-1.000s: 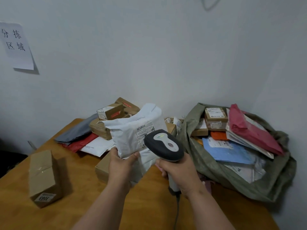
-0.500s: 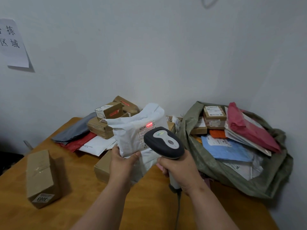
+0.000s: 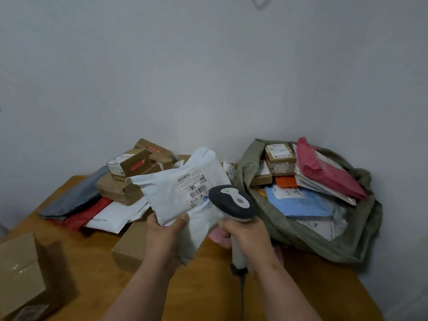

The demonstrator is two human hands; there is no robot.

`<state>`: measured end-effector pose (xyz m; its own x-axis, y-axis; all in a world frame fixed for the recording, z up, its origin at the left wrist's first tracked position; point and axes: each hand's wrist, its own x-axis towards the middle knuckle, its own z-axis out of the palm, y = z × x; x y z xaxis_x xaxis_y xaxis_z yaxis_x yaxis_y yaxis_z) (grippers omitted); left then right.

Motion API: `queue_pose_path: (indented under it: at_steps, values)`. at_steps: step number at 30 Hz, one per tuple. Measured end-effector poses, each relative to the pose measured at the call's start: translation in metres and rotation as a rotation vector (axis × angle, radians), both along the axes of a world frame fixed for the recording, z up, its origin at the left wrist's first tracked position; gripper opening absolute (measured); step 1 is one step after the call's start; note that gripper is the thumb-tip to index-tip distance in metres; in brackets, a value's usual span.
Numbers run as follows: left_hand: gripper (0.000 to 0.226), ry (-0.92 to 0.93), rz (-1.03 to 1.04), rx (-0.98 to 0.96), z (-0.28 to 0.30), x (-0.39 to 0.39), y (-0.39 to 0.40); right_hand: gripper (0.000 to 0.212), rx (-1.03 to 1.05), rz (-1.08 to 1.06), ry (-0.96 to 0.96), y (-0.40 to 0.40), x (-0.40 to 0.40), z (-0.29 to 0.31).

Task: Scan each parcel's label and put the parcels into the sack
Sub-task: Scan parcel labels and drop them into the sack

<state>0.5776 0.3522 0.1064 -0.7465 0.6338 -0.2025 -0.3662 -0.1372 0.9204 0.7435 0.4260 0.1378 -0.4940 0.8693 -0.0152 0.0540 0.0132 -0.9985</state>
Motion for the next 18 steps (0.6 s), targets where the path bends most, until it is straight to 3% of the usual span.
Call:
queue_pose_path:
  at_steps: [4,7,10,18]
  values:
    - [0.056,-0.086,-0.079,0.043,-0.002,0.004,0.020,0.027,-0.144,-0.078,0.089,0.002,0.008,-0.016]
    - [0.064,-0.088,-0.174,0.047,-0.003,0.017,0.040,0.054,-0.270,-0.173,0.222,0.010,0.022,-0.022]
    - [0.068,-0.015,-0.268,0.054,0.005,0.040,0.070,0.065,-0.350,-0.173,0.373,0.031,0.037,-0.025]
    - [0.024,0.335,-0.361,0.039,0.048,0.115,0.214,0.048,-0.248,-0.260,0.472,0.142,0.089,-0.003]
